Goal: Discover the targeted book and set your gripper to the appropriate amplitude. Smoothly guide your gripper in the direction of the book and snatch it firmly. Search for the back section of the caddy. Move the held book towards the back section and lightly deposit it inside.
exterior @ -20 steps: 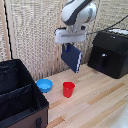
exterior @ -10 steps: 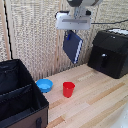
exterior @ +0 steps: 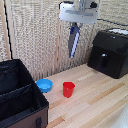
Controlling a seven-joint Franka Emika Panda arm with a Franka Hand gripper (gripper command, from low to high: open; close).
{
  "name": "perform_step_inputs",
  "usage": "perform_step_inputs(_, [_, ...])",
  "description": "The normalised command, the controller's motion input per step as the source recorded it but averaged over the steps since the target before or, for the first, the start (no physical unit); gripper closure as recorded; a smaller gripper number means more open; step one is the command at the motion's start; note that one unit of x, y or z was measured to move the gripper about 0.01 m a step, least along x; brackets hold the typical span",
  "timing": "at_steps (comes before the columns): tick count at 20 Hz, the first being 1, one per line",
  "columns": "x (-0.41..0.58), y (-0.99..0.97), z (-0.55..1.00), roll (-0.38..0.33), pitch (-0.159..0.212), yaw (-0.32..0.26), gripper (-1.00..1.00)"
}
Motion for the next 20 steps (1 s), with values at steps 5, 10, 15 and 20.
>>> perform_step_inputs(5, [0.007,0.05,0.49,0.119,0.002,-0.297,1.00])
perform_step_inputs(10, [0.119,0.56,0.45,0.054,0.001,-0.154,1.00])
perform_step_inputs(15, [0.225,0.90,0.26,-0.009,-0.004,-0.083,1.00])
perform_step_inputs(20, [0.235,0.91,0.16,-0.010,-0.003,-0.083,1.00])
